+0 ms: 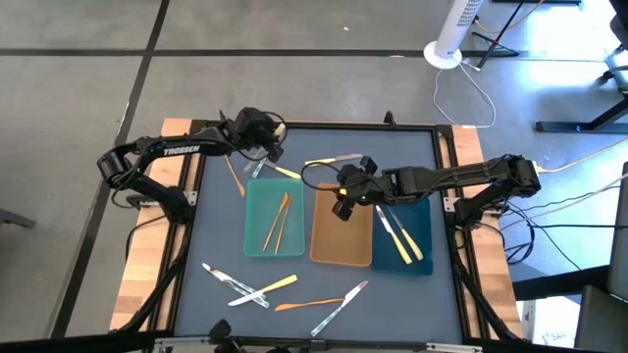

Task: Sort silverware by color (type)
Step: Put the yellow knife into the blue bin

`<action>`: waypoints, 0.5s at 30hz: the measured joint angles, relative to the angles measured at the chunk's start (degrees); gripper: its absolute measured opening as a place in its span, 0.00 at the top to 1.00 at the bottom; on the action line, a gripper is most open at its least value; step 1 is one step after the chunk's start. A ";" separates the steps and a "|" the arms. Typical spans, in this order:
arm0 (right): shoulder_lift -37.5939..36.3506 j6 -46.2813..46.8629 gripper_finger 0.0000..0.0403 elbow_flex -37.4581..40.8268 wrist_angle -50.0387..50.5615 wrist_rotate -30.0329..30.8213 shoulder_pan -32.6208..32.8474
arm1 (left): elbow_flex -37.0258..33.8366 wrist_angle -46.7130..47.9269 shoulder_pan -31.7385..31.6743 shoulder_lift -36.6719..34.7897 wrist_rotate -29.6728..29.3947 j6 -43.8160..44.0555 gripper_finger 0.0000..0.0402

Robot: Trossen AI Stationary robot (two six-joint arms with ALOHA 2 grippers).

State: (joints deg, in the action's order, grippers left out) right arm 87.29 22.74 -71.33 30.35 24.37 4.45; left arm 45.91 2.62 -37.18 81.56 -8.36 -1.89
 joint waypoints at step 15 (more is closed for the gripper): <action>0.00 1.32 0.57 0.00 -6.57 -4.92 -5.02 | 0.00 -3.64 9.16 0.00 -3.55 -19.18 0.82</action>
State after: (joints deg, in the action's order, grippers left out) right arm 87.29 24.06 -71.33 23.78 19.45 -0.57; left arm 45.91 -1.02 -28.02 81.56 -11.91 -21.07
